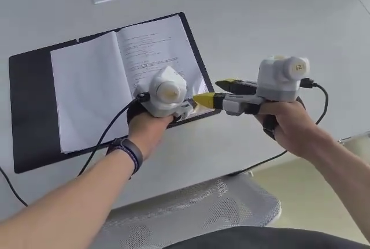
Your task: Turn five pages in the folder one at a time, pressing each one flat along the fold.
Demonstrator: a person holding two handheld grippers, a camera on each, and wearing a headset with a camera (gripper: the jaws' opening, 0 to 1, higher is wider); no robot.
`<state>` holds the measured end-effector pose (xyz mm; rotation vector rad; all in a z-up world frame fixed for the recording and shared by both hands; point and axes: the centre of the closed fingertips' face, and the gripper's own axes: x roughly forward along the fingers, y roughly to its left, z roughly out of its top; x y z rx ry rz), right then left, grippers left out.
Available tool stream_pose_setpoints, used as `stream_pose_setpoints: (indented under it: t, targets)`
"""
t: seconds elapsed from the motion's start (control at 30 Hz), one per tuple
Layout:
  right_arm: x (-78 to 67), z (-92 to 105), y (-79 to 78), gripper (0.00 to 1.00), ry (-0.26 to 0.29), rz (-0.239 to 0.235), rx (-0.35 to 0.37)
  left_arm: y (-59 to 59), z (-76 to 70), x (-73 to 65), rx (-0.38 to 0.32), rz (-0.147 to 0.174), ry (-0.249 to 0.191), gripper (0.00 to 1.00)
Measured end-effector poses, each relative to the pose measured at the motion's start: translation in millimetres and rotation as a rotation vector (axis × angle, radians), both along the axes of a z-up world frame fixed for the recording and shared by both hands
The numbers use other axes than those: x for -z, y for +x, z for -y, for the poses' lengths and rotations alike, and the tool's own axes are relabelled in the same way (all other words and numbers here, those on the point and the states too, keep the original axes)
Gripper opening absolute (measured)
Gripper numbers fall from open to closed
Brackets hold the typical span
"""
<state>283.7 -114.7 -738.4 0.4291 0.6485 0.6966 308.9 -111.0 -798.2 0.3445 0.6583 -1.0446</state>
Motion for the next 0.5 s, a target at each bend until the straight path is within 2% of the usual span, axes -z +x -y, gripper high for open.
stream_pose_setpoints:
  t: [0.03,0.07,0.13,0.17,0.23,0.3,0.4,0.43,0.5]
  targets:
    - [-0.2,0.2,0.2,0.59,0.001,0.000,0.002,-0.7,1.0,-0.7,-0.001,0.001,-0.005,0.26]
    - [-0.6,0.6,0.1,0.59,0.002,0.000,0.006,-5.2,3.5,-1.6,-0.002,-0.012,-0.012,0.29]
    - [-0.9,1.6,-0.6,0.59,0.006,0.000,0.012,-11.9,7.6,-1.4,0.004,-0.032,-0.022,0.38]
    - [-0.7,2.0,-0.9,0.59,0.007,-0.001,0.014,-14.6,9.3,-0.5,0.005,-0.031,-0.022,0.42]
    - [-0.3,3.1,-1.9,0.58,0.009,-0.002,0.020,-15.1,11.0,1.3,-0.001,-0.022,-0.021,0.44]
    - [0.2,4.0,-2.9,0.58,0.010,-0.004,0.023,-10.8,11.5,3.2,-0.010,-0.014,-0.021,0.44]
    - [0.8,4.6,-3.9,0.58,0.008,-0.006,0.022,-7.0,9.9,5.4,-0.001,0.036,0.009,0.40]
    - [1.1,4.9,-3.9,0.58,0.008,-0.006,0.021,-7.6,10.1,5.5,-0.003,0.026,0.002,0.40]
    - [1.3,5.6,-3.2,0.58,0.008,-0.006,0.021,-7.6,9.8,6.5,0.005,0.040,0.002,0.40]
